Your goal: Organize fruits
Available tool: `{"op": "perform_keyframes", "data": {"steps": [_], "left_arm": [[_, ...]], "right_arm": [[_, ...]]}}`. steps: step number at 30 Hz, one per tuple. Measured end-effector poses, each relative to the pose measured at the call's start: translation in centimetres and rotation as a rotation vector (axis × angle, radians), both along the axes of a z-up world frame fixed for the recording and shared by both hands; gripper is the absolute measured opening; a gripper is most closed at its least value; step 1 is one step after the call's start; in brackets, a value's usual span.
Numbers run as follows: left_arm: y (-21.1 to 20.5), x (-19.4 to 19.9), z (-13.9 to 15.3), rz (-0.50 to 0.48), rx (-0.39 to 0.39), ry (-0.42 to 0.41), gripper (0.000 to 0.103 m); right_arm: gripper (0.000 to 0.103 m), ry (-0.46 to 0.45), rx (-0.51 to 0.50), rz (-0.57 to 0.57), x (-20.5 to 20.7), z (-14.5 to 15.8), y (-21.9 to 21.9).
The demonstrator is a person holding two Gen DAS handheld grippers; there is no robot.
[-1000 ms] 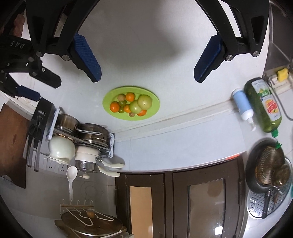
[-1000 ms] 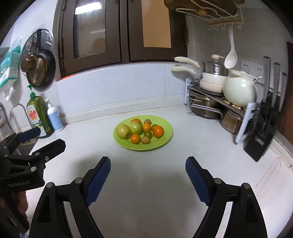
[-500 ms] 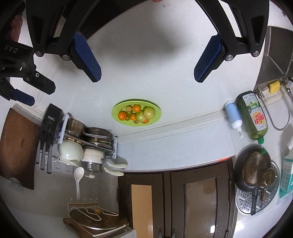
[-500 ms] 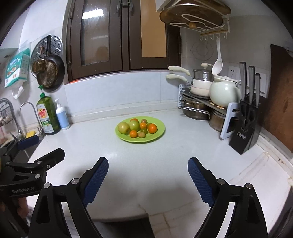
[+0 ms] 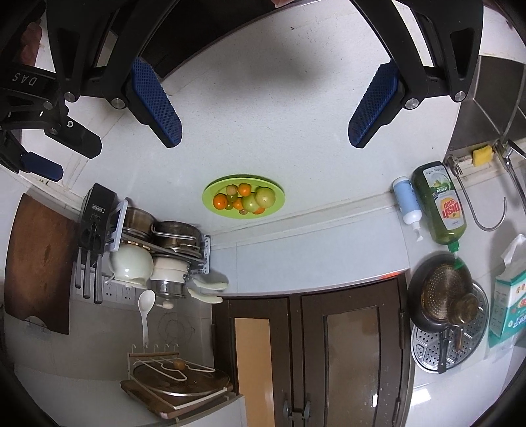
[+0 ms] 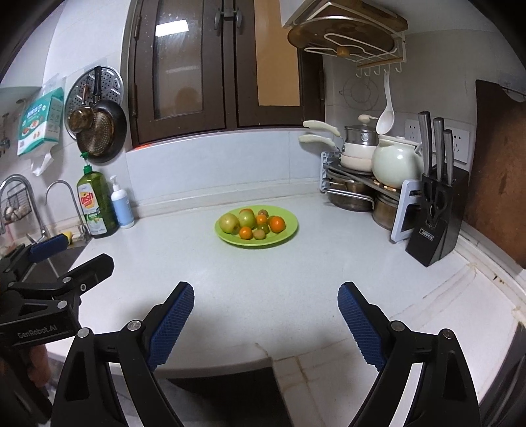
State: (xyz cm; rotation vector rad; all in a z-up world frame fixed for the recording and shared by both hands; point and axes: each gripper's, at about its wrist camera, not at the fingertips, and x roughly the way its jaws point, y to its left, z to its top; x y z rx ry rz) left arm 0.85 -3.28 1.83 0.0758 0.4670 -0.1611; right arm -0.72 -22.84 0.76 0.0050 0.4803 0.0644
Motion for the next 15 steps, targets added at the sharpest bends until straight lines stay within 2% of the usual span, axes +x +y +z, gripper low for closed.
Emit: {"op": "perform_keyframes", "data": {"steps": [15], "left_arm": [[-0.36,-0.57,0.29,-0.01,-0.009,-0.013,0.103]], "right_arm": [[0.09,-0.01,-0.006,0.002,-0.57,0.27,0.04]]}}
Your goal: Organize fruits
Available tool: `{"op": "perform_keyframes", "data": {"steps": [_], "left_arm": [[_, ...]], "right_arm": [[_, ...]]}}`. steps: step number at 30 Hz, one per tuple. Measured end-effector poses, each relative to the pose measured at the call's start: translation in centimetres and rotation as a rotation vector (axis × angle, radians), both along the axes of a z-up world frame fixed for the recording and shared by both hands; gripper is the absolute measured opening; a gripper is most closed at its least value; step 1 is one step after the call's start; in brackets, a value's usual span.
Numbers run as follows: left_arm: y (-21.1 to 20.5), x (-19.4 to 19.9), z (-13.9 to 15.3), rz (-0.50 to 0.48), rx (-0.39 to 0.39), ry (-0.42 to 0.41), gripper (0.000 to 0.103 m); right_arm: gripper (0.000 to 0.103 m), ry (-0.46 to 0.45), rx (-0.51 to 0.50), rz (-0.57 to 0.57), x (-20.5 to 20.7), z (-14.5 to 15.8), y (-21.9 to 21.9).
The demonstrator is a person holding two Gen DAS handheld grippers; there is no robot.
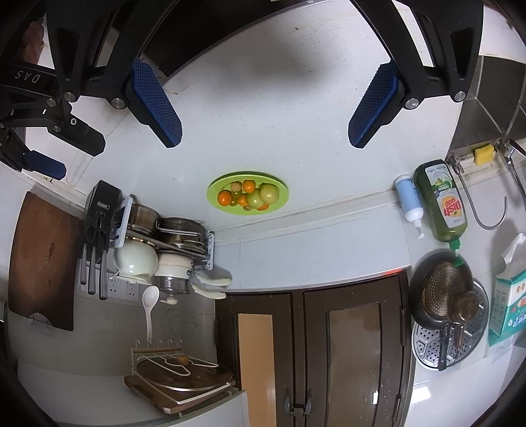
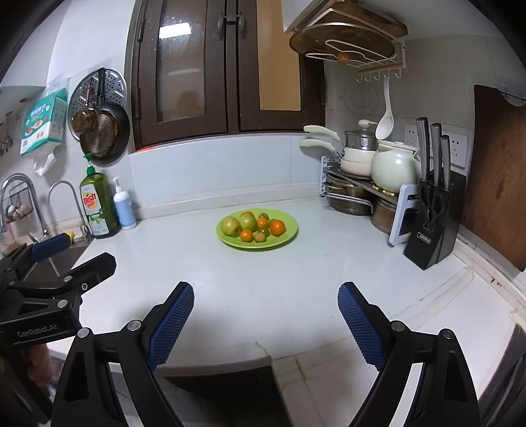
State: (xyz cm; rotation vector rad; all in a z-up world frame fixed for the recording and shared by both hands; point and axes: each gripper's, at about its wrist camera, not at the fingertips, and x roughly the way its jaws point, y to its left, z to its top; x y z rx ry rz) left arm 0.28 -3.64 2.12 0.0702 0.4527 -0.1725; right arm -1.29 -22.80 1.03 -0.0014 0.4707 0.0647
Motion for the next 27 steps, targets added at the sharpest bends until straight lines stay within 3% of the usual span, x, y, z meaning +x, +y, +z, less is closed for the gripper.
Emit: {"op": "perform_keyframes", "data": {"steps": [27], "left_arm": [[-0.72,0.34,0.04,-0.013,-0.005,-0.005,0.103]], "right_arm": [[0.09,0.015,0.002,-0.013,0.14,-0.38,-0.34]]}}
